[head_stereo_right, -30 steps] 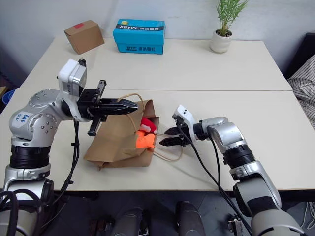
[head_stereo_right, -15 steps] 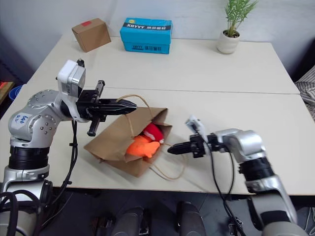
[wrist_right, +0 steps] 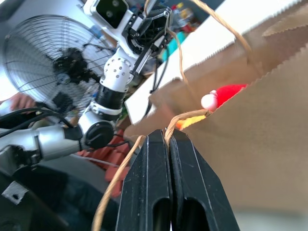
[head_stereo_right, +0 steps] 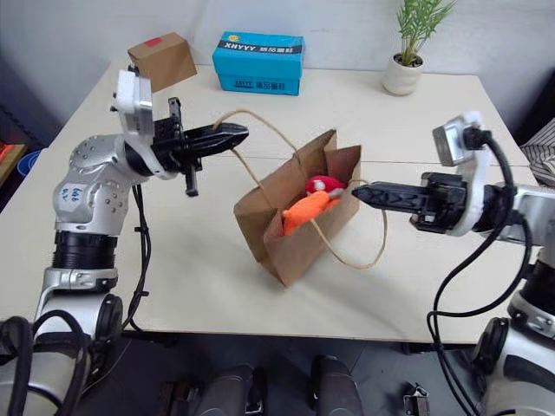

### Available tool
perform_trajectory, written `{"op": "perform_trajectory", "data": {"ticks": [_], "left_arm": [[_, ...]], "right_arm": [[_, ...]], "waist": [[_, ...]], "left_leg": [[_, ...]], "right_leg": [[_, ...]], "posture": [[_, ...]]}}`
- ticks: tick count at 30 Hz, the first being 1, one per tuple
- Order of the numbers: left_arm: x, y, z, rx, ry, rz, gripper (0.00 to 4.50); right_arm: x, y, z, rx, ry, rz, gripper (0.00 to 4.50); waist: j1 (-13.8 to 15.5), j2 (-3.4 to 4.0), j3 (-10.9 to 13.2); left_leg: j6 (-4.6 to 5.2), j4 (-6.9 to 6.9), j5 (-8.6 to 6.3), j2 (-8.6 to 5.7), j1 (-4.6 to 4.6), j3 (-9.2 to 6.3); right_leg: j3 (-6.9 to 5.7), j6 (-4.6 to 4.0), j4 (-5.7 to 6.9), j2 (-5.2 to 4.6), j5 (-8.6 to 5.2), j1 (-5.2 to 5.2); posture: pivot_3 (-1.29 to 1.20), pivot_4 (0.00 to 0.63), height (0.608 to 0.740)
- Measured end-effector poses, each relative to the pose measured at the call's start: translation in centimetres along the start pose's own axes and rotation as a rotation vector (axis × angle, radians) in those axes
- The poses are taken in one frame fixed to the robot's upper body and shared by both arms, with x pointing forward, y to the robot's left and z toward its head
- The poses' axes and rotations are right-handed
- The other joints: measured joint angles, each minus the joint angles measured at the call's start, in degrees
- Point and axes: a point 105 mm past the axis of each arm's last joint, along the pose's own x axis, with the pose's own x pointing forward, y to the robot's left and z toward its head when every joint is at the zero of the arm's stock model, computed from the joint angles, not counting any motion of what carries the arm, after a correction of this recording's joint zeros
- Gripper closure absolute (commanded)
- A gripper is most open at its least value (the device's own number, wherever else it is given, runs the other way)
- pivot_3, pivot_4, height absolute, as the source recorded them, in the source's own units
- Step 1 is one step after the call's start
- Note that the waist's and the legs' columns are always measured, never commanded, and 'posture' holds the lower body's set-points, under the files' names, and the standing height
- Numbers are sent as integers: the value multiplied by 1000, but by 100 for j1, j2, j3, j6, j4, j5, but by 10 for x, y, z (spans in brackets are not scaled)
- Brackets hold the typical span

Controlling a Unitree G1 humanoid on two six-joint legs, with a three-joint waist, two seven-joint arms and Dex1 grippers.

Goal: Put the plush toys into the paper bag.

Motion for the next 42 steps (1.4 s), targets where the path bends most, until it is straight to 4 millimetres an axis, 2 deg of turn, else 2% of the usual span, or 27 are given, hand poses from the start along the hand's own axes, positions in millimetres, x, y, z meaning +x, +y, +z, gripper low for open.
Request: {"op": "perform_trajectory", "data": {"ticks": [2,3,4,6,7,11,14,16,17,20,23,26,28,31,33,36,41,42], "left_arm": [[3,-2,-5,-9,1,-21,4500],[4,-5,-8,-22,9,-44,4500],[5,-7,-10,-30,13,-58,4500],[6,-9,-13,-48,23,-75,4091],[6,-9,-13,-57,26,-77,3903],[3,-8,-15,-78,40,-76,2725],[-5,-4,-13,-74,49,-55,1820],[-19,-1,-14,-64,93,-45,1158],[-30,0,-16,-66,126,-33,849],[-58,-2,-27,-114,185,18,36],[-71,-11,-38,-161,228,32,36],[-84,-30,-42,-197,266,22,36],[-85,-42,-43,-224,266,17,12],[-73,-62,-42,-247,232,4,0],[-62,-72,-42,-248,207,6,0],[-45,-81,-42,-250,163,30,0],[-20,-88,-47,-256,123,77,0],[-17,-90,-51,-264,127,85,0]], "right_arm": [[1,-5,0,12,-26,-25,4488],[2,-8,-1,25,-44,-33,4191],[2,-10,-3,38,-53,-38,4100],[0,-17,-13,75,-56,-68,3637],[0,-19,-17,88,-53,-75,3247],[-1,-16,-26,86,-38,-77,1918],[-11,-14,-25,60,-41,-121,871],[-25,-16,-29,66,-24,-189,92],[-35,-15,-29,62,-30,-224,0],[-55,-12,-27,15,-42,-297,0],[-63,-10,-29,-21,-65,-312,0],[-77,-13,-39,-66,-102,-358,0],[-86,-21,-55,-102,-87,-417,177],[-88,-37,-91,-186,-15,-487,924],[-78,-46,-111,-313,67,-490,1672],[-51,-54,-123,-543,98,-438,2670],[8,-58,-121,-759,18,-345,4476],[20,-60,-119,-790,-1,-343,4476]], "waist": [[-18,0,0],[-20,0,0],[-18,0,0],[-16,0,0],[-16,0,0],[-16,0,0],[-16,0,0],[-16,0,0],[-14,0,0],[-25,0,0],[-18,-4,2],[-15,-4,2],[23,-4,2],[97,-4,1],[101,-4,1],[91,-4,1],[28,-4,1],[21,-4,1]], "left_leg": [[0,0,0,1,0,2],[0,0,0,2,0,2],[0,-1,0,2,0,1],[0,-1,0,2,-2,2],[0,-1,0,1,-2,2],[1,-1,0,1,-2,2],[2,-1,0,1,-2,1],[3,-4,-1,2,-2,1],[3,-6,-1,2,-2,2],[5,-7,-2,4,1,4],[6,-3,-2,4,1,2],[7,-7,-4,4,1,0],[8,-8,-5,4,1,-3],[10,-6,-7,3,8,0],[11,-4,-7,0,13,6],[6,-5,-7,-1,33,20],[-3,-5,-3,4,38,26],[-3,-5,-2,4,37,26]], "right_leg": [[0,0,1,2,0,-1],[0,0,2,5,0,-2],[-1,0,2,5,0,-2],[1,0,1,5,0,-2],[1,0,1,5,0,-2],[2,1,1,4,1,-2],[2,1,-1,4,1,-2],[2,1,-4,5,1,-2],[1,1,-6,5,1,-3],[5,1,-6,5,1,-1],[6,5,-5,3,2,2],[7,5,-10,1,2,2],[4,5,-17,1,2,7],[10,17,-26,0,9,18],[19,25,-27,0,14,19],[34,29,-29,3,16,23],[38,24,-22,9,14,19],[38,22,-19,8,12,19]], "posture": [[0,150,740],[0,150,740],[0,150,740],[0,150,740],[0,150,740],[0,150,740],[0,150,740],[0,150,740],[0,150,740],[0,150,740],[0,150,740],[0,150,740],[0,150,740],[0,150,740],[0,150,740],[0,150,740],[0,150,740],[0,150,740]]}}
